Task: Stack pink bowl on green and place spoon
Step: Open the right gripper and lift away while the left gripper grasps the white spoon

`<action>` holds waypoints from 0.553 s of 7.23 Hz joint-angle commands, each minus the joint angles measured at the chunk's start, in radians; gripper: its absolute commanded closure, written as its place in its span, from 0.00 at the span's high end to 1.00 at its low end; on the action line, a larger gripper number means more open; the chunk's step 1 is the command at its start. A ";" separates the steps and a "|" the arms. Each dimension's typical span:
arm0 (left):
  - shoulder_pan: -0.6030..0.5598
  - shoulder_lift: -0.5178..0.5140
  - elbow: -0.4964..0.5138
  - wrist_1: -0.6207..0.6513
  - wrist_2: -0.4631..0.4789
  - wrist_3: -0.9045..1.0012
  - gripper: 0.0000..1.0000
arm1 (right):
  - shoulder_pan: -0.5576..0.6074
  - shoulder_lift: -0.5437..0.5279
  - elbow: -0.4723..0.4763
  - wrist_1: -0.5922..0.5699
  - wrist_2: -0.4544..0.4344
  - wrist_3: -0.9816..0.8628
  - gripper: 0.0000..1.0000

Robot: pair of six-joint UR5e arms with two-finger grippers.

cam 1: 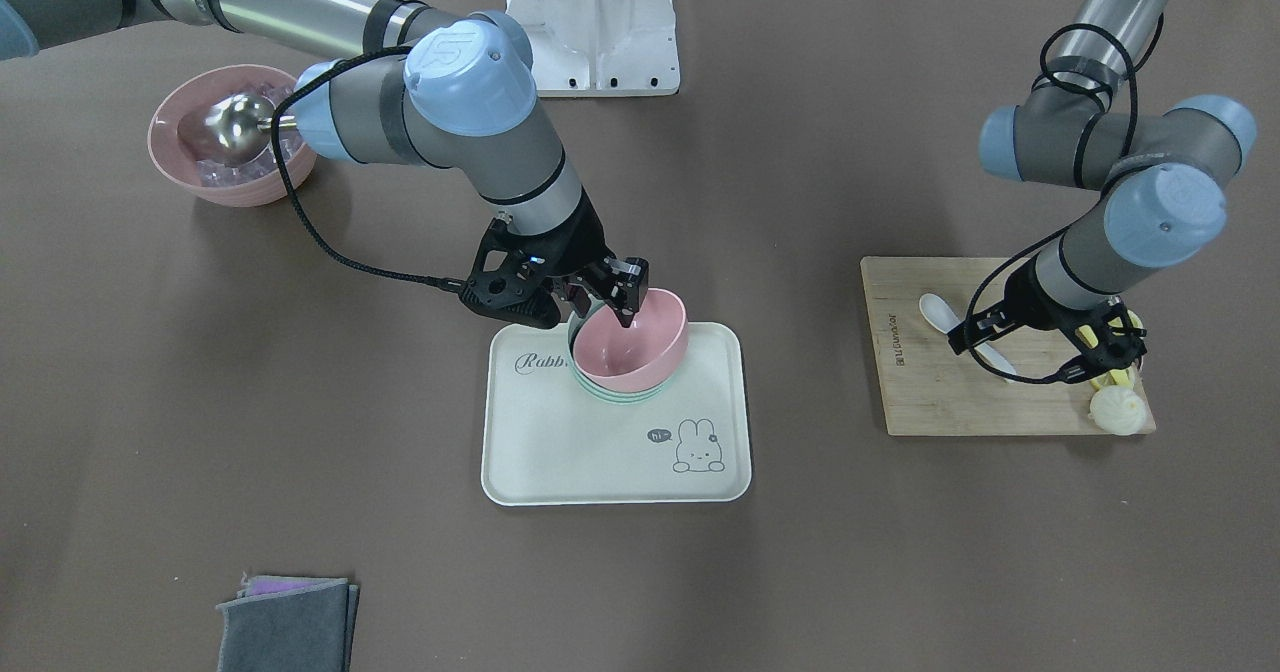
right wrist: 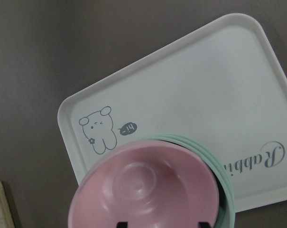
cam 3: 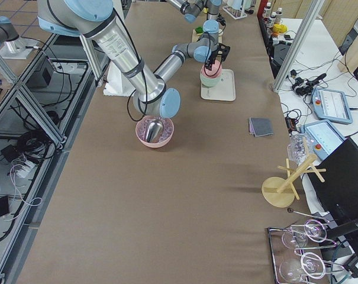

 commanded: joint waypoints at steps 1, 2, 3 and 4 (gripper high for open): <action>0.000 0.000 0.016 -0.008 0.004 -0.026 0.32 | 0.054 -0.006 0.020 0.007 0.066 -0.003 1.00; 0.000 -0.006 0.016 -0.008 0.003 -0.062 0.00 | 0.082 -0.030 0.045 0.005 0.115 -0.009 1.00; 0.000 -0.014 0.013 -0.008 -0.003 -0.068 0.00 | 0.102 -0.070 0.094 0.005 0.135 -0.011 1.00; 0.000 -0.033 0.008 -0.008 -0.008 -0.068 0.00 | 0.109 -0.098 0.123 0.004 0.143 -0.020 1.00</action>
